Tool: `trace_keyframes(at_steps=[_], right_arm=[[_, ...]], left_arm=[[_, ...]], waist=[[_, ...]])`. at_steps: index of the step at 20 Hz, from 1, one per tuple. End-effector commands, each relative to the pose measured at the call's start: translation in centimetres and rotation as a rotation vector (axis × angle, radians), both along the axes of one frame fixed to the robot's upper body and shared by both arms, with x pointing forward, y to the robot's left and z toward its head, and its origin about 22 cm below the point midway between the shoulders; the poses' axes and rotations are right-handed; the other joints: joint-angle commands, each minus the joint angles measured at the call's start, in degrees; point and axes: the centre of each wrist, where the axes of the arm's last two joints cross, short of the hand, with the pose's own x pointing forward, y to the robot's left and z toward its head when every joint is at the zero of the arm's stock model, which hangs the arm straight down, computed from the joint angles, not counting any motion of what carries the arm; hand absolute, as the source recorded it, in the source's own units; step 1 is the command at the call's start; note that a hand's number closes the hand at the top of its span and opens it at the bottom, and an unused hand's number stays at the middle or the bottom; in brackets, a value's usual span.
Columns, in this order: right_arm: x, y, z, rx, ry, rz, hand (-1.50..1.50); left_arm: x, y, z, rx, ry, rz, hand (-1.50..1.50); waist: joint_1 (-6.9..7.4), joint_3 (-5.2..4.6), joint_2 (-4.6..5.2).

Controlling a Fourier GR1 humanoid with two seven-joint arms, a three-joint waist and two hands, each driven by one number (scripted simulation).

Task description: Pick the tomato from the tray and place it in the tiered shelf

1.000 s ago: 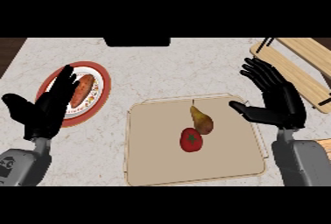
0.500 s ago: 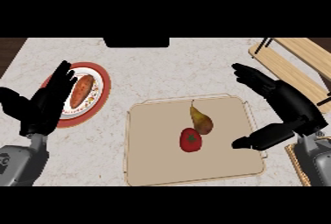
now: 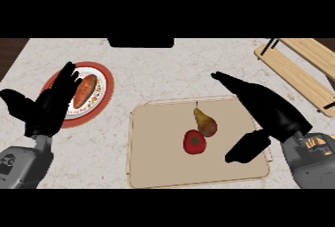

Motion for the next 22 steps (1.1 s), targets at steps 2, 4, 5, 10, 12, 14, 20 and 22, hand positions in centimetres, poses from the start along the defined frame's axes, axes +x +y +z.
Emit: trace_keyframes(at_steps=[2, 4, 5, 10, 12, 14, 20, 22], right_arm=[[-0.8, 5.7, -0.2, -0.104, 0.019, -0.016, -1.5], [-0.6, 7.1, -0.7, -0.137, 0.052, -0.004, -1.5], [-1.8, 8.1, -2.7, -0.169, 0.076, -0.005, -1.5], [0.0, 7.8, -2.4, -0.32, 0.094, -0.052, -1.5], [-1.4, 10.4, -2.2, -0.347, 0.094, -0.054, -1.5], [-1.7, 9.0, -4.0, -0.365, 0.114, -0.066, -1.5], [-2.1, 8.4, -5.0, -0.411, 0.139, -0.046, -1.5], [-2.5, 10.3, -4.7, -0.408, 0.128, -0.059, -1.5]], left_arm=[[0.1, -1.5, -1.2, 0.013, -0.01, -0.007, 0.0], [0.1, 0.1, 0.0, 0.012, 0.014, 0.004, 0.0], [0.6, 0.8, 0.2, 0.0, -0.009, 0.004, 0.0], [-1.0, -0.9, 0.1, -0.018, 0.0, -0.013, 0.0], [-0.5, -0.5, -1.4, -0.006, 0.005, 0.012, 0.0], [-0.4, 0.3, 0.7, 0.006, 0.003, -0.004, 0.0], [0.7, -0.2, -0.2, 0.011, 0.006, 0.008, 0.0], [-0.1, -2.1, 0.2, -0.002, 0.0, 0.0, 0.0]], waist=[[0.04, 0.14, 0.23], [0.09, 0.16, 0.21], [-0.05, 0.15, 0.23], [0.44, 0.18, 0.04], [0.05, 0.12, 0.11], [-0.17, 0.18, 0.07], [-0.62, 0.17, 0.2], [-0.29, 0.18, 0.11]])
